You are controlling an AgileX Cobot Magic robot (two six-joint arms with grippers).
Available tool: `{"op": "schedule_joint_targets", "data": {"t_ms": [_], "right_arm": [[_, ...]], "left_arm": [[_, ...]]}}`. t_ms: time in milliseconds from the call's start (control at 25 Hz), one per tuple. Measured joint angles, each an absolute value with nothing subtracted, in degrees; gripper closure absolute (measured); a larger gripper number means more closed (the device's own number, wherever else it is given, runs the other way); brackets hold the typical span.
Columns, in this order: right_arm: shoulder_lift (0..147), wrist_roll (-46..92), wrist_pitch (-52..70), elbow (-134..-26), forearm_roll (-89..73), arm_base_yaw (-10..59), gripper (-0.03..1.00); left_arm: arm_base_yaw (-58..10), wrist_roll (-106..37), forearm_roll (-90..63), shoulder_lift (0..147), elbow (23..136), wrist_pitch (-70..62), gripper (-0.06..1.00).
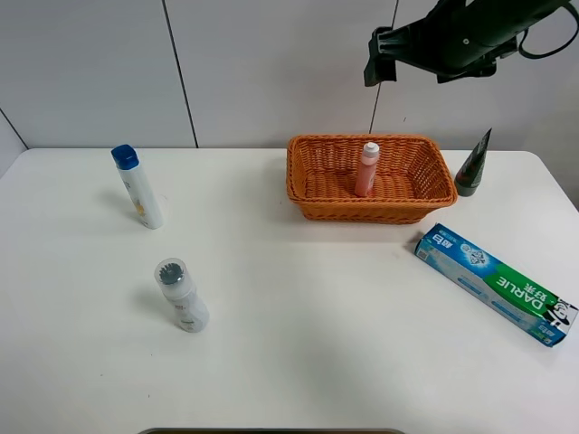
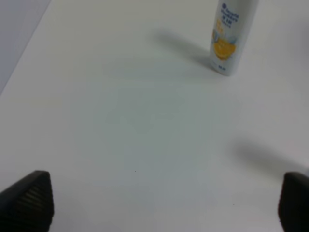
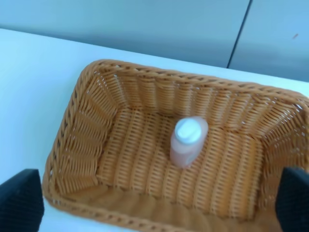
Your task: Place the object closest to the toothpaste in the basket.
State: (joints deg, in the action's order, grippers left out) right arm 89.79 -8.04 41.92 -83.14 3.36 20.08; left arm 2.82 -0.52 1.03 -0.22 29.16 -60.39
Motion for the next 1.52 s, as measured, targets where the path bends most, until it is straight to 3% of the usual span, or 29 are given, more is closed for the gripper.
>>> {"op": "schedule_joint_targets", "data": {"t_ms": [1160, 1520], "right_arm": [[51.90, -1.01, 68.18, -83.14, 3.28, 20.40, -0.02], [39.28, -0.81, 69.73, -83.03, 3.28, 20.12, -0.02]], "left_arm": [[2.82, -0.52, 0.98, -0.22, 29.16, -60.39, 0.00], [2.82, -0.52, 0.98, -0.22, 29.16, -60.39, 0.00]]}}
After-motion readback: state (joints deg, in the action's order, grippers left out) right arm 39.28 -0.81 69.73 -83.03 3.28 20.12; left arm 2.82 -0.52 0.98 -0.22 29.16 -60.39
